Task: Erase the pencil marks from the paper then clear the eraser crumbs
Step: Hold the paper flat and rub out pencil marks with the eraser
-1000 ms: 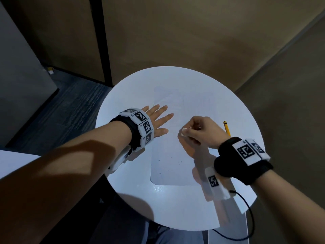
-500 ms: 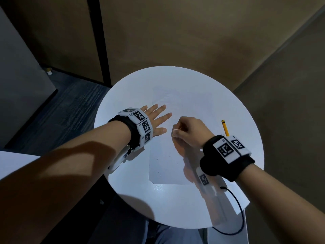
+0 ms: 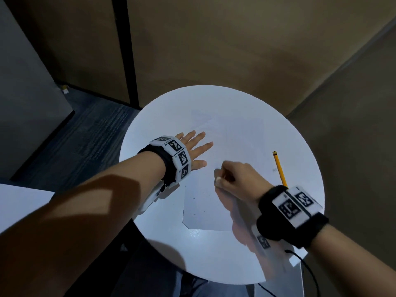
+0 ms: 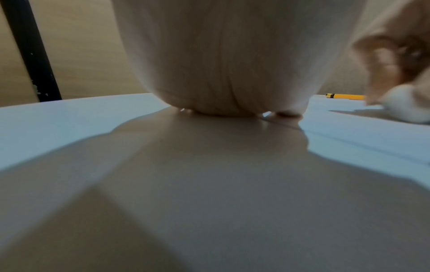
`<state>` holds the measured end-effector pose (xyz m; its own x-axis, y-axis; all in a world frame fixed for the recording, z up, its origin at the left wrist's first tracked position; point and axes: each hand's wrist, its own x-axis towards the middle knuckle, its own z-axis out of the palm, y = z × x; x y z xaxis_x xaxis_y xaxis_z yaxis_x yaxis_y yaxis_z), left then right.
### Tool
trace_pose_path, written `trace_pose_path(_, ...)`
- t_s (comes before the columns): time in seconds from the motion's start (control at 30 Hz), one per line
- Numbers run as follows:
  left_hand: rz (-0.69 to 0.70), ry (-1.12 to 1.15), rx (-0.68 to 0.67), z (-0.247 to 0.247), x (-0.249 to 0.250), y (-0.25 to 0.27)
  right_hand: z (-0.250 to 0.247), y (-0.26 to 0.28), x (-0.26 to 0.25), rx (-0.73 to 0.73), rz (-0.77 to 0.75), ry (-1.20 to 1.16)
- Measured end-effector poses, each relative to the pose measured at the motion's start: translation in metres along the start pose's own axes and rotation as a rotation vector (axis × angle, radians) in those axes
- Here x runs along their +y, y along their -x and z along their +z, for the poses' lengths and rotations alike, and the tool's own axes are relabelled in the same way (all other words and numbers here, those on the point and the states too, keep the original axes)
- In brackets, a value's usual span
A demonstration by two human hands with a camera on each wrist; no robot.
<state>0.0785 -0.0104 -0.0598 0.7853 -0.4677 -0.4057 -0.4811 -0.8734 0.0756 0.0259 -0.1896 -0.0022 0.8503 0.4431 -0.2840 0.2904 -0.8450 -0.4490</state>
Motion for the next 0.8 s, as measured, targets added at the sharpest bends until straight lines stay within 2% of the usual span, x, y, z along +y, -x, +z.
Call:
trace_pose_path(0.07,-0.006,0.005,0.001,0.001,-0.001,0.000,-0.006,0.001,-0.002,-0.110,0.012,0.006)
trace_pose_path(0.1,-0.008,0.008,-0.002,0.001,-0.002,-0.002,-0.010,-0.003,-0.002,-0.104,0.021,-0.002)
trace_pose_path(0.2,-0.010,0.014,-0.004,0.002,-0.002,-0.004,-0.012,-0.017,0.002,0.096,0.084,-0.059)
trace_pose_path(0.27,-0.008,0.013,-0.012,0.001,0.000,-0.003,-0.005,-0.012,0.004,0.139,0.094,-0.047)
trace_pose_path(0.43,-0.006,0.007,-0.019,0.002,-0.002,-0.004,-0.009,0.005,0.004,-0.110,0.040,0.017)
trace_pose_path(0.47,-0.006,0.005,-0.017,0.001,-0.002,-0.004,-0.012,0.000,0.005,-0.092,0.053,0.008)
trace_pose_path(0.57,-0.005,0.004,-0.015,0.001,-0.002,-0.004,-0.012,-0.012,0.006,0.089,0.112,-0.078)
trace_pose_path(0.63,0.001,0.008,-0.018,0.000,-0.001,-0.003,-0.006,-0.008,0.007,0.111,0.116,-0.055)
trace_pose_path(0.77,0.006,0.013,-0.017,0.001,-0.002,-0.002,-0.008,0.006,0.005,-0.107,0.056,0.033)
trace_pose_path(0.8,0.003,0.007,-0.017,0.001,-0.002,-0.003,-0.011,0.003,0.005,-0.119,0.061,0.043)
